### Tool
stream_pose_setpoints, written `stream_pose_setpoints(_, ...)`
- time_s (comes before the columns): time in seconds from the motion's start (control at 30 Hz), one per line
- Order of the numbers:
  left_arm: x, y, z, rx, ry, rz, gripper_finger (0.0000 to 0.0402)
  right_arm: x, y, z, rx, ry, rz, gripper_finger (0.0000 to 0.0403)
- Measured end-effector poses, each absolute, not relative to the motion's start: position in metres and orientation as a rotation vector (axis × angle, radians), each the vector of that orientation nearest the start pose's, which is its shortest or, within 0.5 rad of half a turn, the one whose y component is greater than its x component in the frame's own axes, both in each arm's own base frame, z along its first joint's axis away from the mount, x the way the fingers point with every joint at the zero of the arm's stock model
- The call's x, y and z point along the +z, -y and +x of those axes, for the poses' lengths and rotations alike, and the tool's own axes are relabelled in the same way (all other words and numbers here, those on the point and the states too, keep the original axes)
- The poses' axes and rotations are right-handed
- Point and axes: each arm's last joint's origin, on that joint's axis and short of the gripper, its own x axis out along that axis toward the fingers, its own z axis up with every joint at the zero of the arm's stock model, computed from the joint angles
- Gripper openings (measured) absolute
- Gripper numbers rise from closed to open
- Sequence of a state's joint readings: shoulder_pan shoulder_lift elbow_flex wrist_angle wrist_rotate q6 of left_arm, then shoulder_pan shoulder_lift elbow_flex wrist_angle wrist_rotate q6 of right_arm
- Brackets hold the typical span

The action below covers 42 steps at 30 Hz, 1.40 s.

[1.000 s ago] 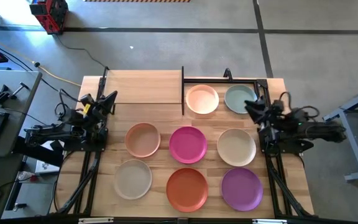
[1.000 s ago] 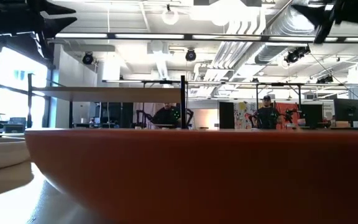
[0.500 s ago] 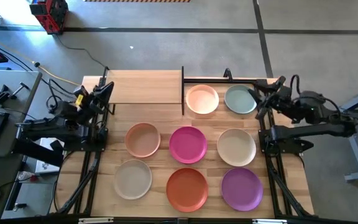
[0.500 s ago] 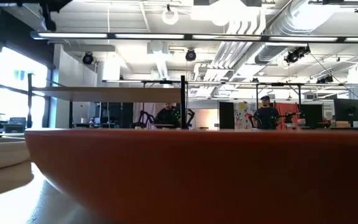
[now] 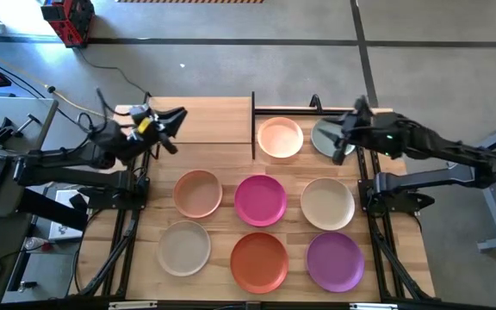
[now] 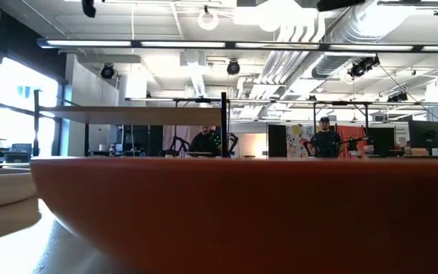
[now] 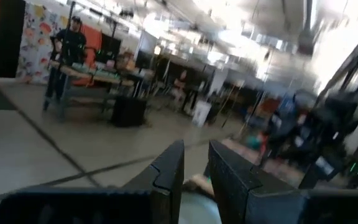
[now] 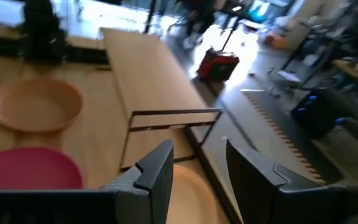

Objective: Place and stack plates onto a shelf
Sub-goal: Put the light orange plate on the shelf

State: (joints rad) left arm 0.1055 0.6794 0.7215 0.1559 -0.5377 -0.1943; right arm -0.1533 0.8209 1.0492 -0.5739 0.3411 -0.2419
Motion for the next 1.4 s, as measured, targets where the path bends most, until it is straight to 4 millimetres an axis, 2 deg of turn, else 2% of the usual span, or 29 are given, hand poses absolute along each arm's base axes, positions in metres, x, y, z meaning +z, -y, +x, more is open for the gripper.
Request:
stream_pose_setpoints(0.17, 0.362, -0.038, 0.156, 0.679, 0.109, -0.228, 0.0062, 0.366, 0.048, 0.179, -0.317, -0.496, -0.252, 0.0133)
stream_pose_setpoints(0.53, 0.343, -0.049, 0.158, 0.764, -0.106, -0.237, 0.0062, 0.315, 0.083, 0.230, -0.244, -0.746, -0.132, 0.0133)
stream_pose_setpoints(0.87, 0.339, -0.051, 0.156, 0.785, -0.155, -0.231, 0.0062, 0.259, 0.097, 0.273, -0.182, -0.940, -0.087, 0.0133)
stream_pose_setpoints(1.1, 0.338, -0.050, 0.157, 0.729, -0.167, -0.250, 0.0062, 0.220, 0.105, 0.296, -0.163, -1.037, -0.065, 0.0133)
stream_pose_setpoints(1.4, 0.337, -0.050, 0.157, 0.717, -0.168, -0.267, 0.0062, 0.188, 0.110, 0.308, -0.147, -1.117, -0.046, 0.0133)
